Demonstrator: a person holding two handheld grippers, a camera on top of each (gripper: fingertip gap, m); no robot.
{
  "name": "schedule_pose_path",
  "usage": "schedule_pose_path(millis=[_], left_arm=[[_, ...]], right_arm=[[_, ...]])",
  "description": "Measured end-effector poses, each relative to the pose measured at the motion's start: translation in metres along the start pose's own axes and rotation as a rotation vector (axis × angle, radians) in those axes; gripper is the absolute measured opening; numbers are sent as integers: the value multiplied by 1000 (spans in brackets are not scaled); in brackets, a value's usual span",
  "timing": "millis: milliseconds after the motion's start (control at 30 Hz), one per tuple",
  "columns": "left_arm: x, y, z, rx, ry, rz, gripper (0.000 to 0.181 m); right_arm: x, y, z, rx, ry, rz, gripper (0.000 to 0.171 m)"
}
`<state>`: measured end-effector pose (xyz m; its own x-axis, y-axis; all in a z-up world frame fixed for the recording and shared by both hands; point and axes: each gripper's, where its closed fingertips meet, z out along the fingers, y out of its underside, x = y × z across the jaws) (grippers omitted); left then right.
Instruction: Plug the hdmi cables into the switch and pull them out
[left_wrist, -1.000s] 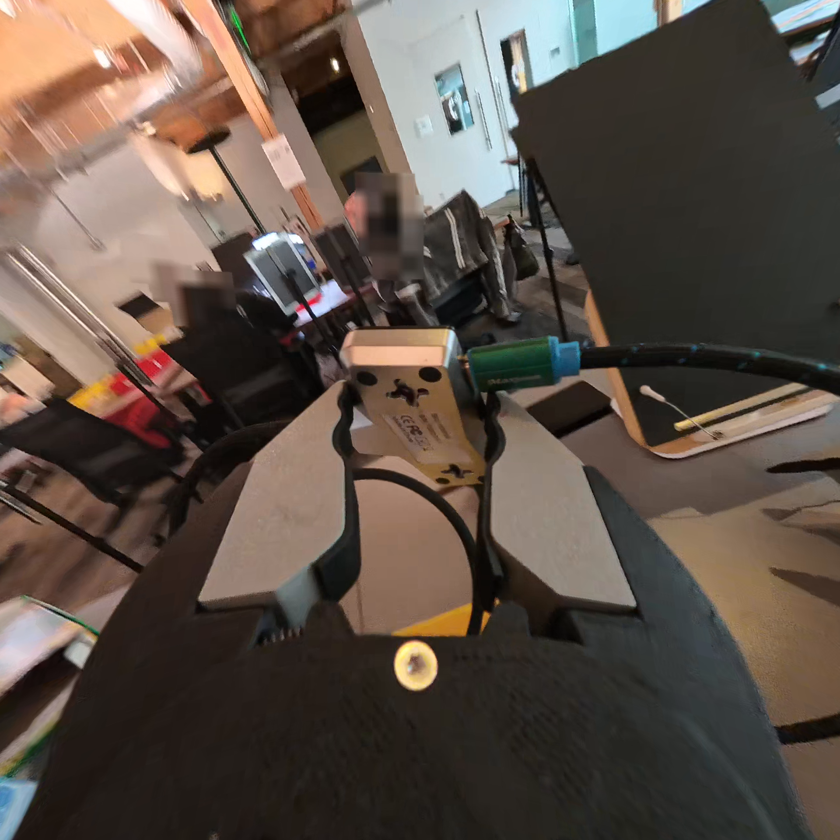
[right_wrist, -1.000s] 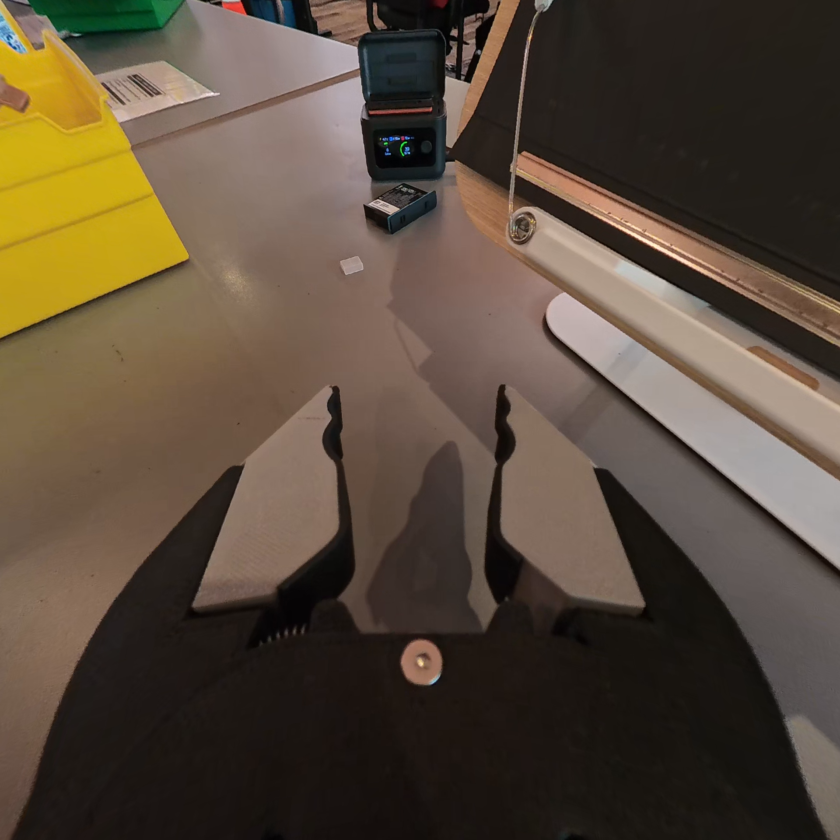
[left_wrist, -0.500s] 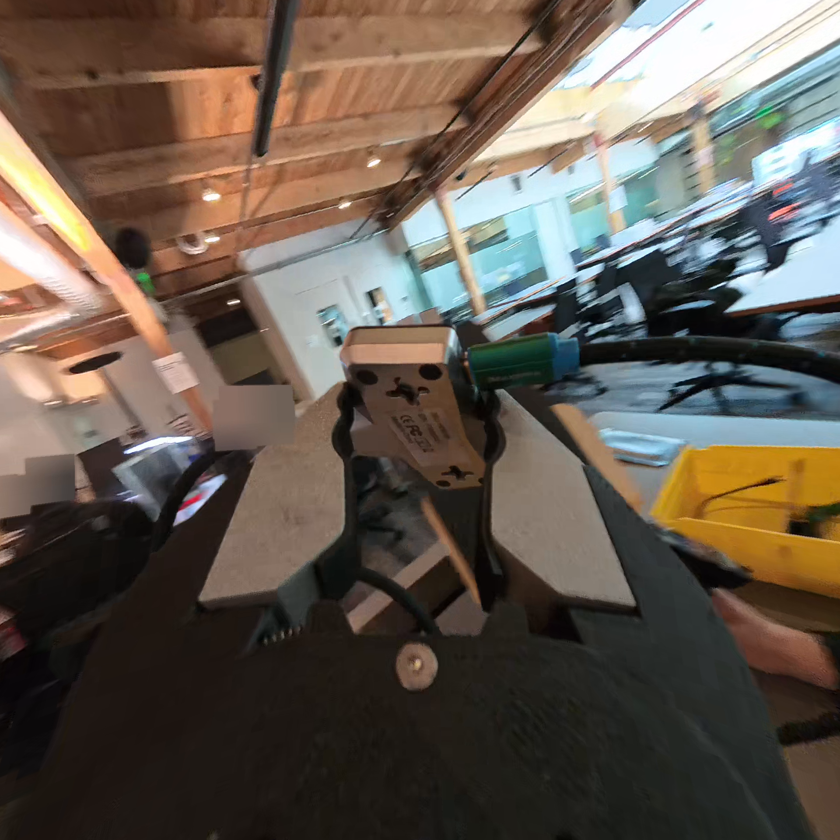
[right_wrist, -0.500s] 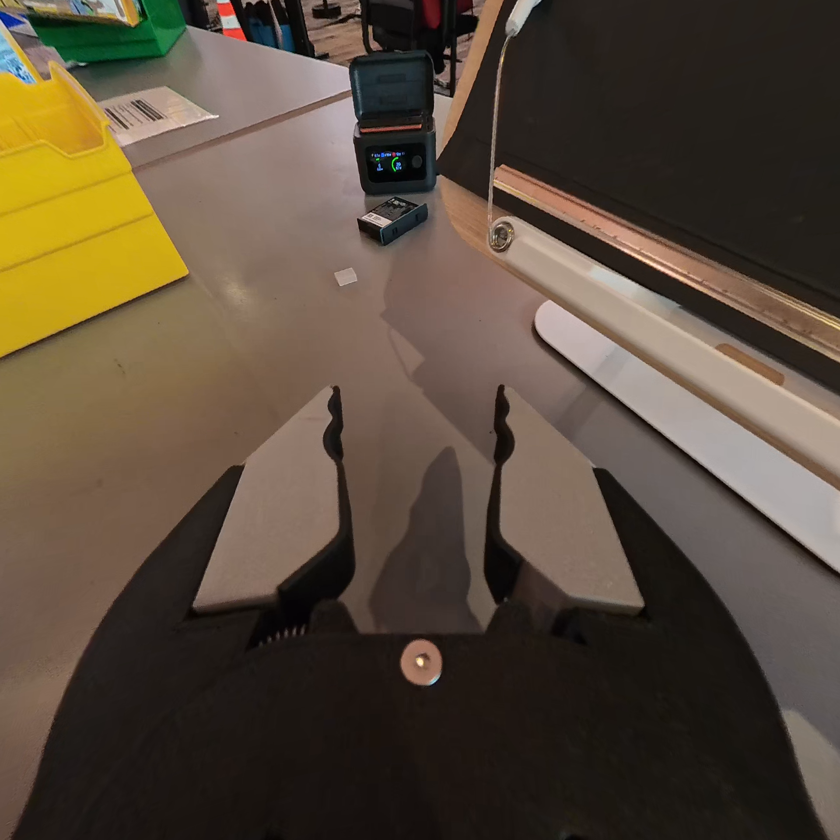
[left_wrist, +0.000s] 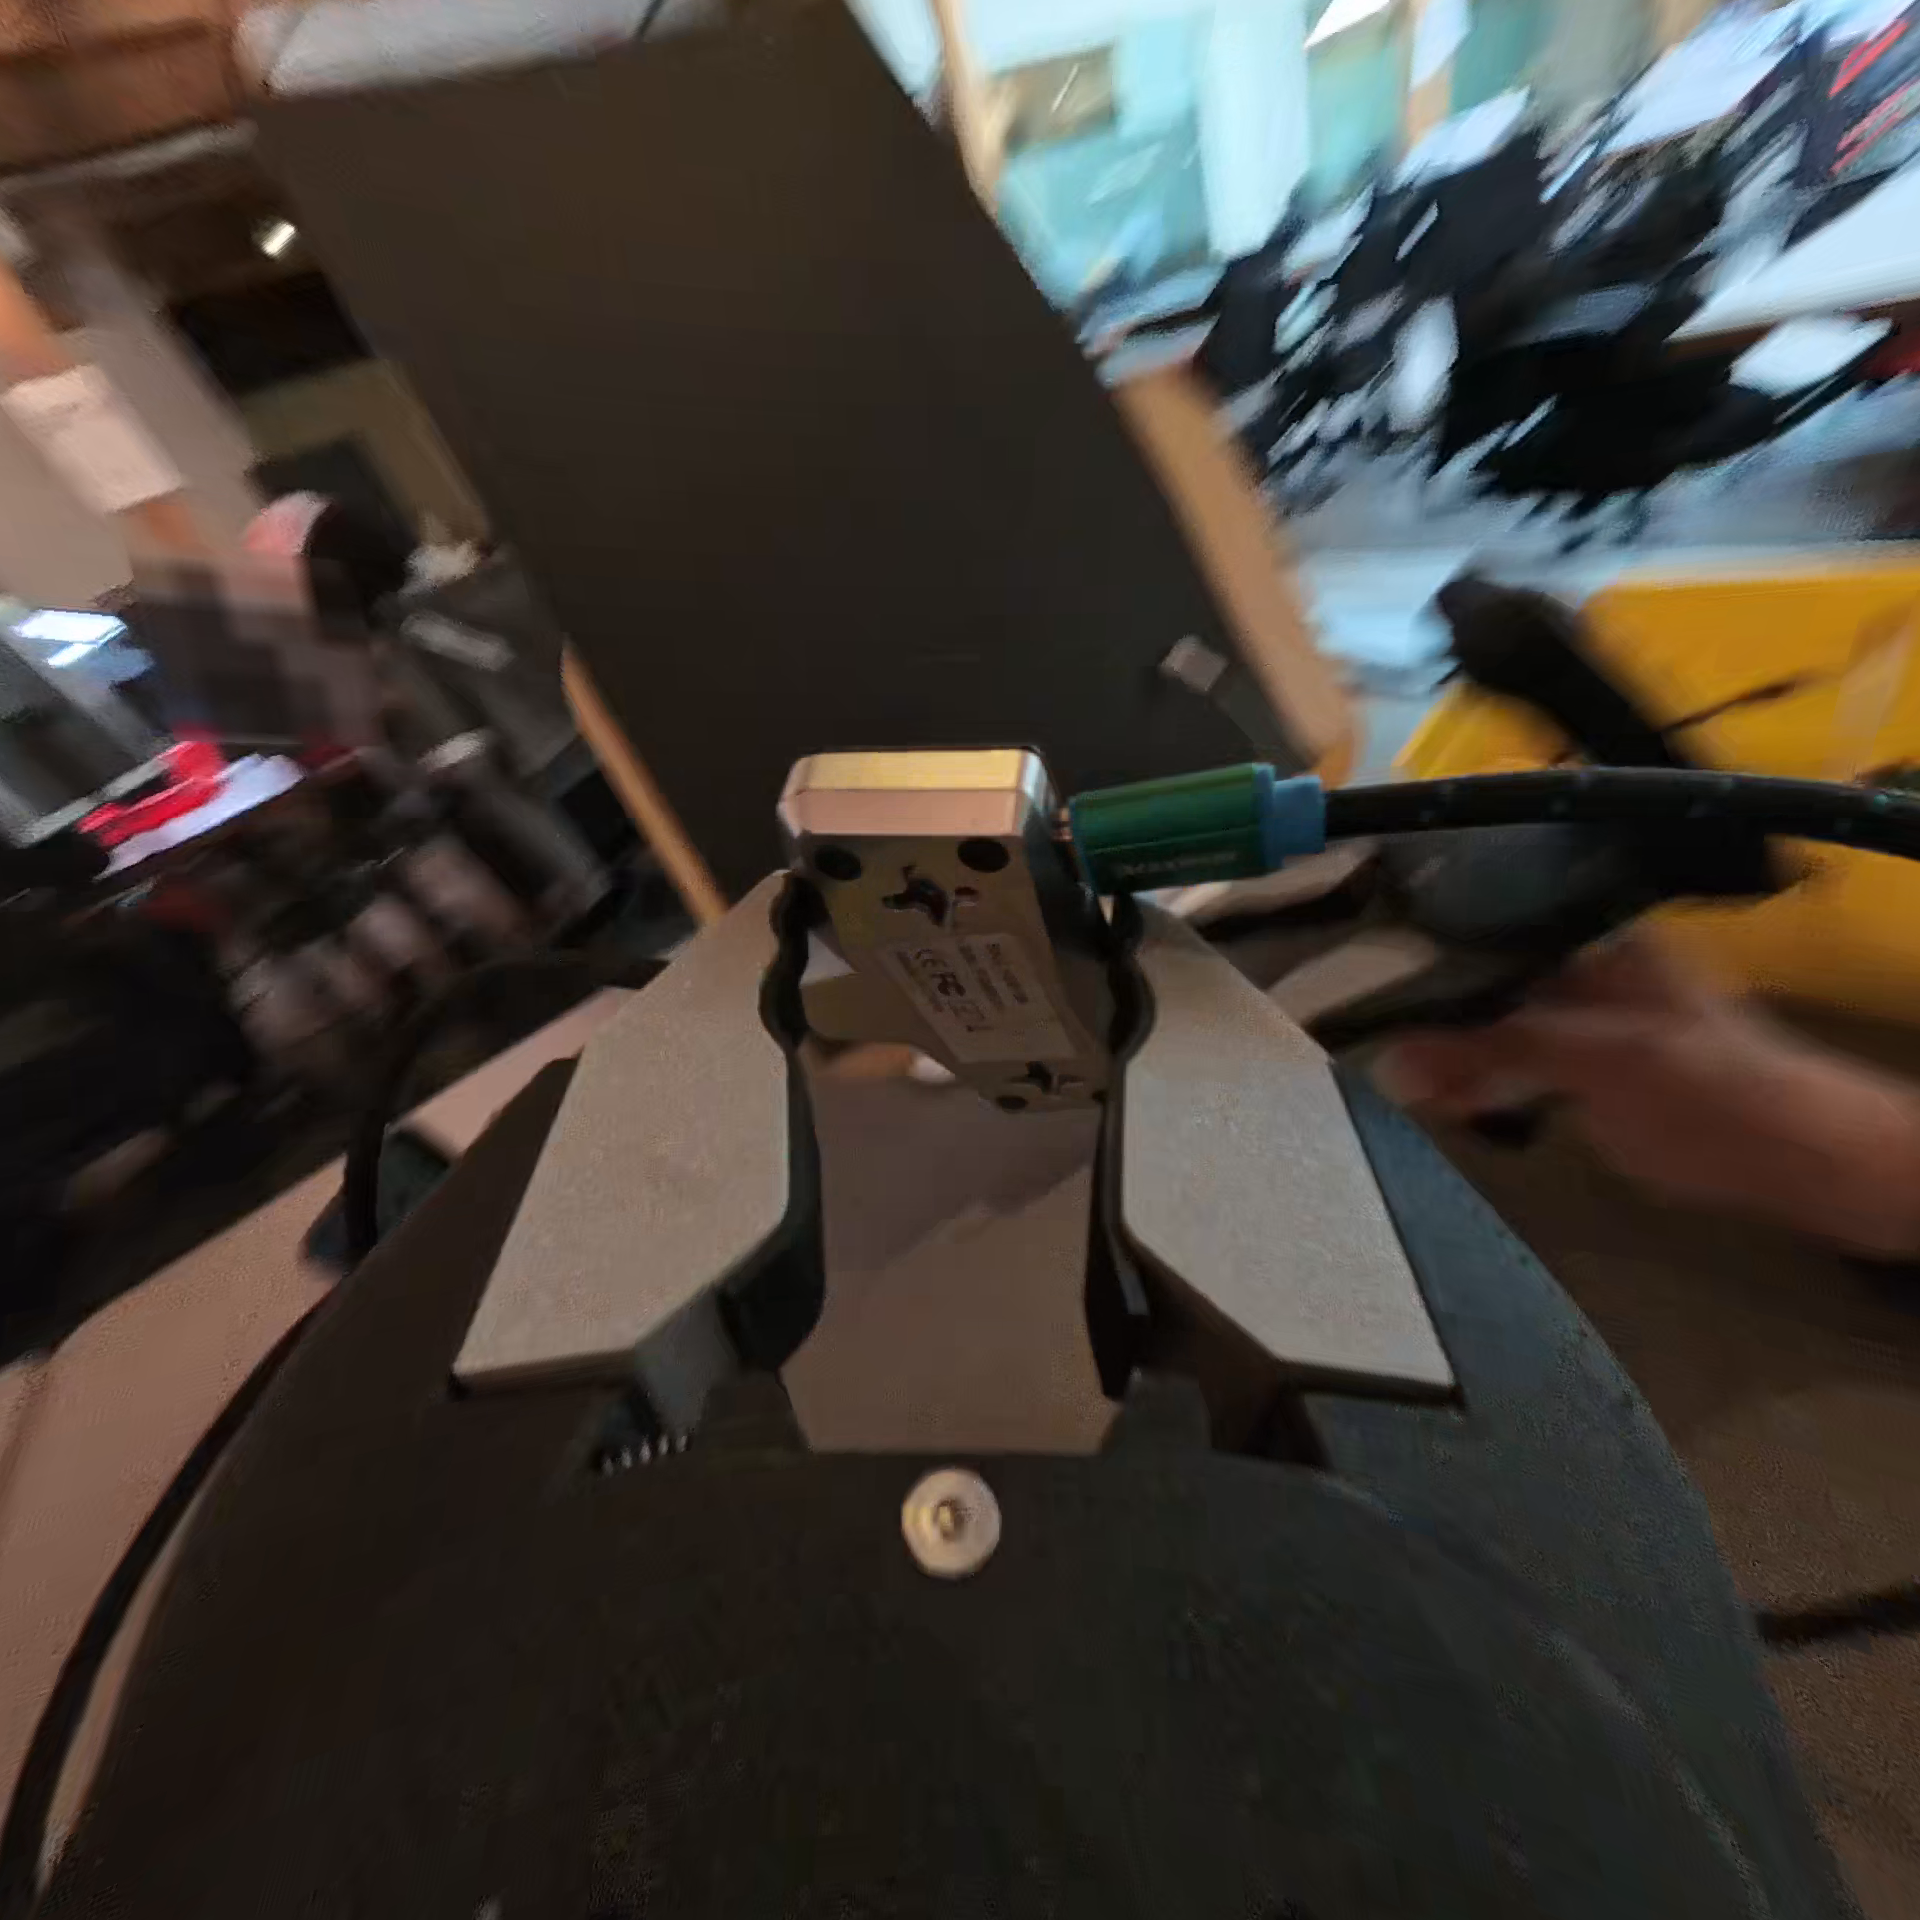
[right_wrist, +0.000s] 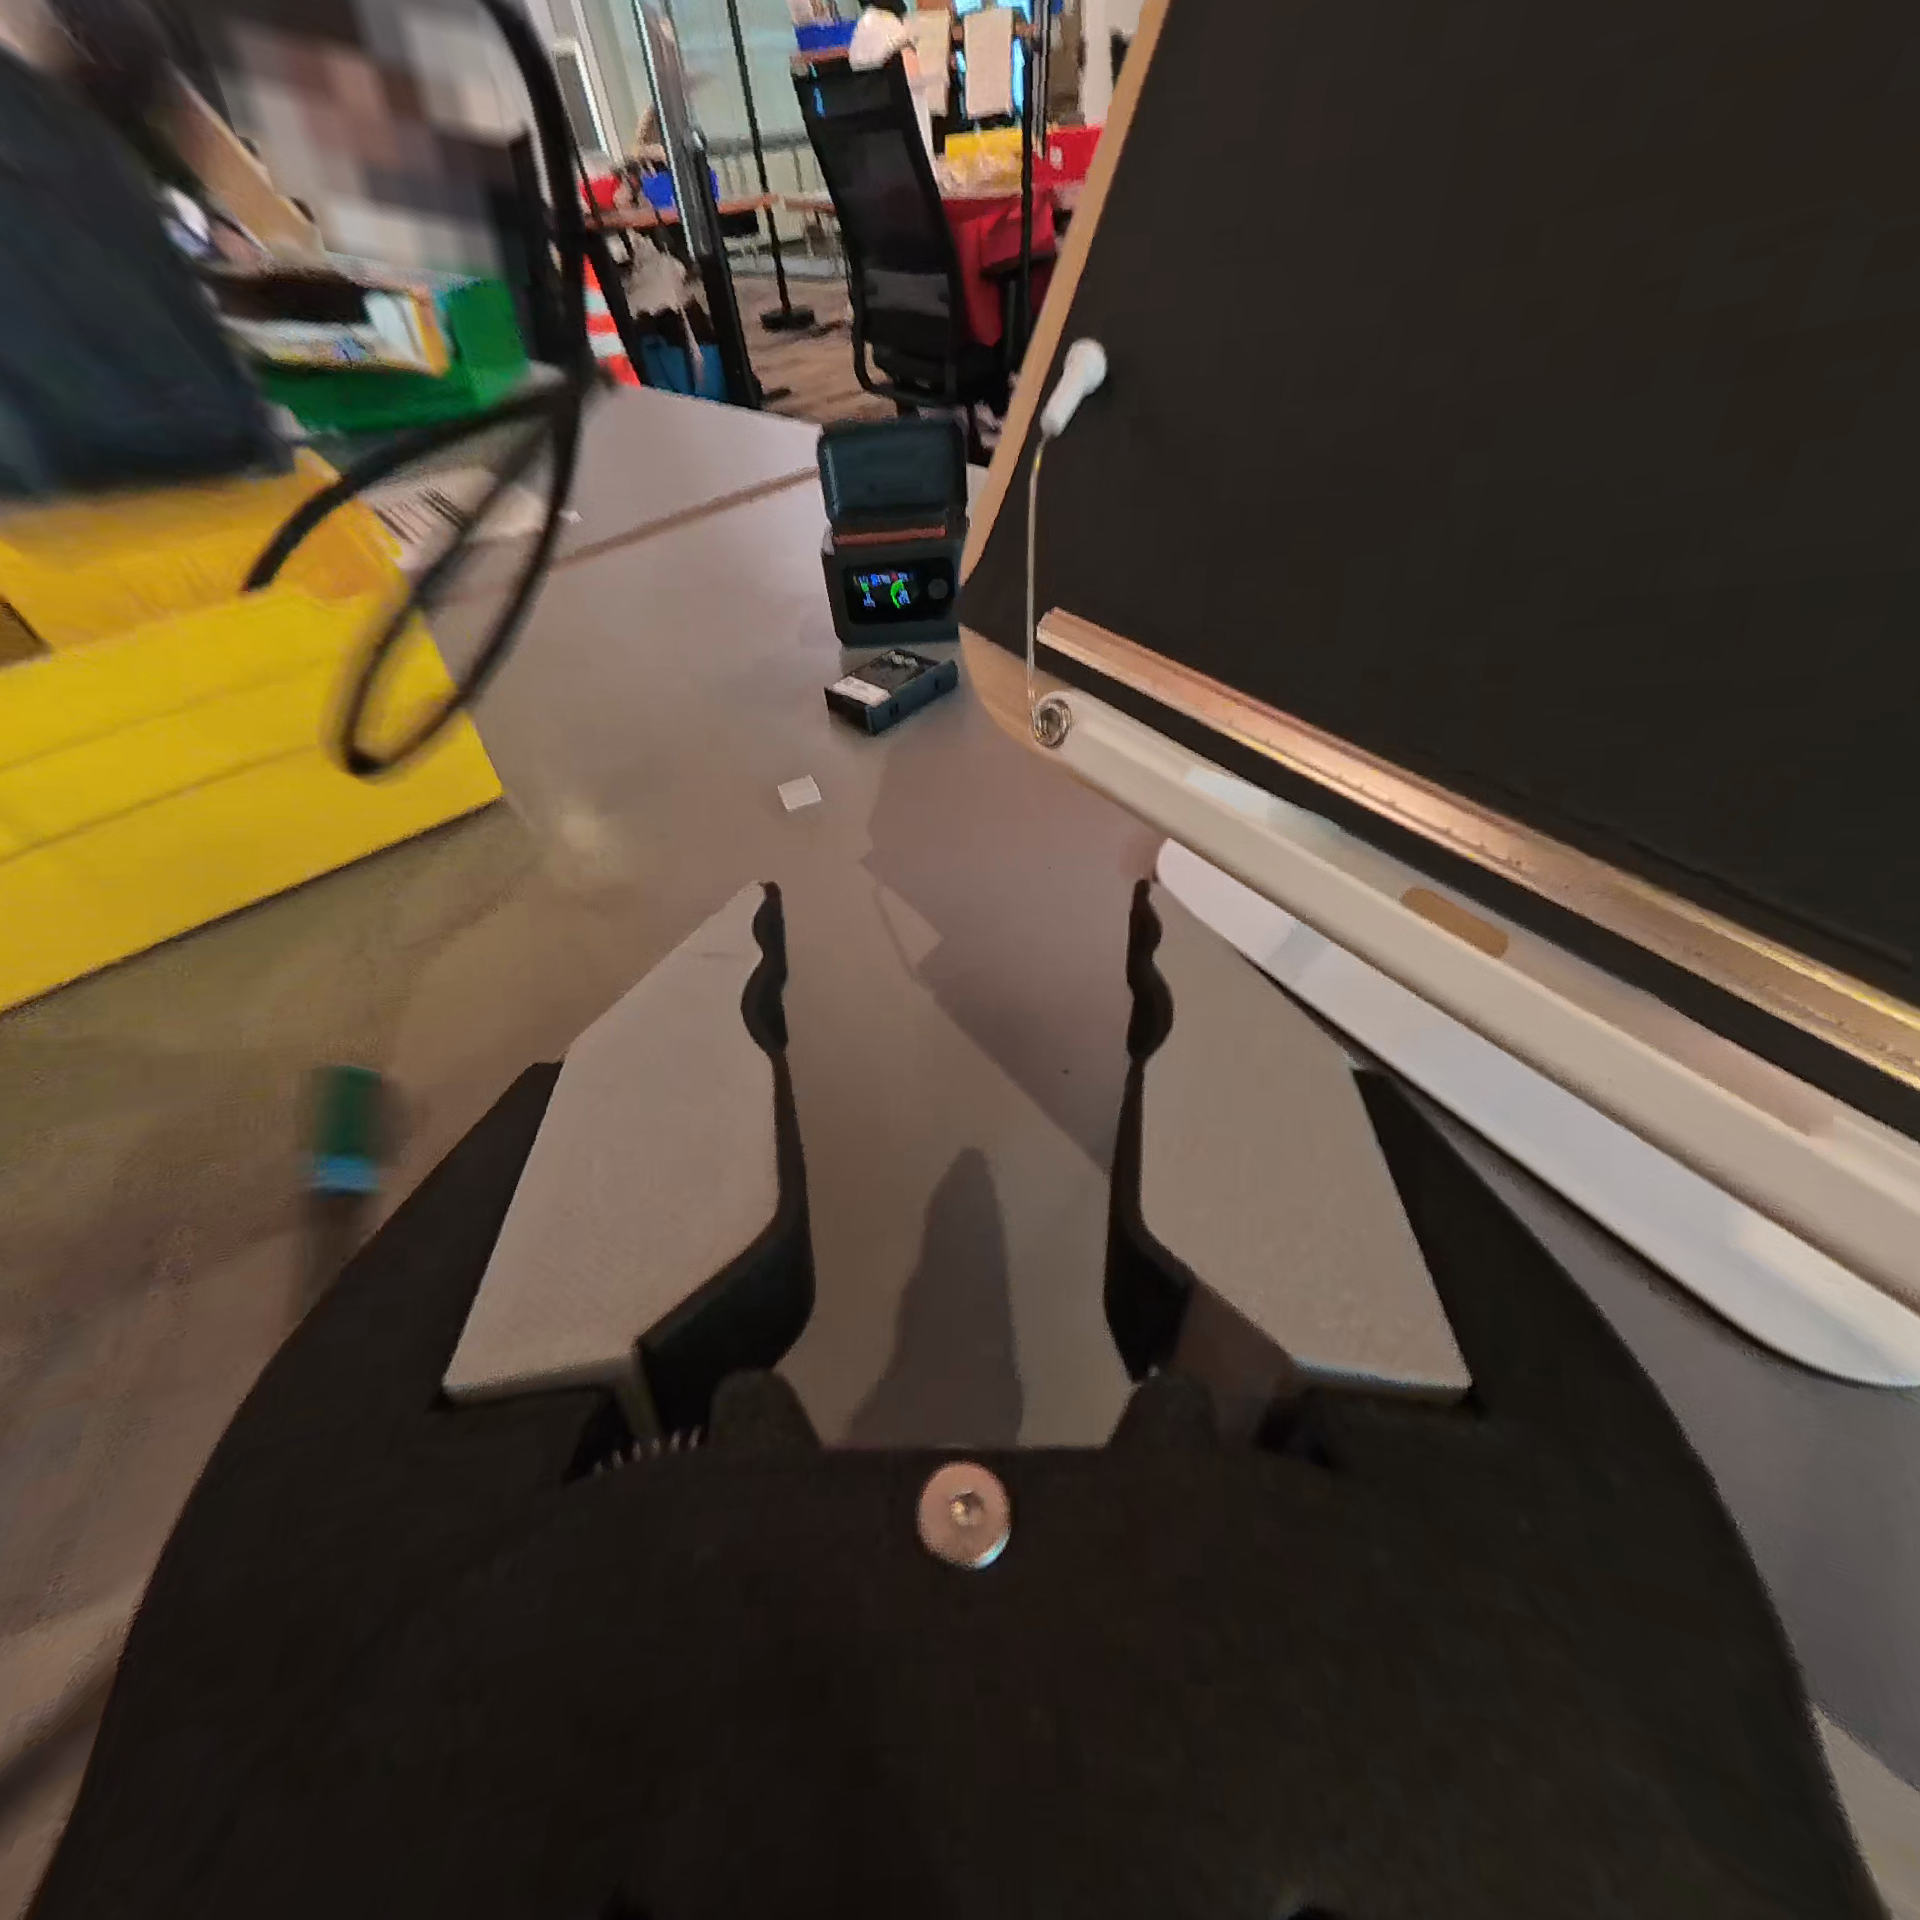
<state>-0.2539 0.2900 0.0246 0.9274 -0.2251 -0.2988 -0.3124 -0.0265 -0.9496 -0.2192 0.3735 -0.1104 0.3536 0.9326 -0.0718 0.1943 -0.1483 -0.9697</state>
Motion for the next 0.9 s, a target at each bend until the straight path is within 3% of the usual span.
schedule_pose_path(millis=[100,200,267,367,433,533,667,767,900], left_arm=[[2,67,29,-154,-108,67,57],[10,95,45,-172,-138,89,56],[14,103,51,-164,-158,151,56],[24,110,59,-177,-148,261,57],[26,121,62,-216,-144,306,57],[35,130,63,-235,-94,366,57],[61,128,60,-218,12,399,57],[68,130,58,-222,24,492,57],[76,131,53,-216,15,711,58]], right_arm=[[-1,-13,-8,71,-56,59,65],[0,-23,-16,125,-107,121,61],[2,-30,-21,151,-130,159,56],[-10,-40,-29,181,-241,186,69],[-25,-46,-34,210,-346,189,68],[-44,-38,-29,141,-448,207,68],[-68,-11,-18,-27,-514,150,45],[-68,6,-11,-113,-459,110,31],[-69,16,-9,-156,-491,188,36]])
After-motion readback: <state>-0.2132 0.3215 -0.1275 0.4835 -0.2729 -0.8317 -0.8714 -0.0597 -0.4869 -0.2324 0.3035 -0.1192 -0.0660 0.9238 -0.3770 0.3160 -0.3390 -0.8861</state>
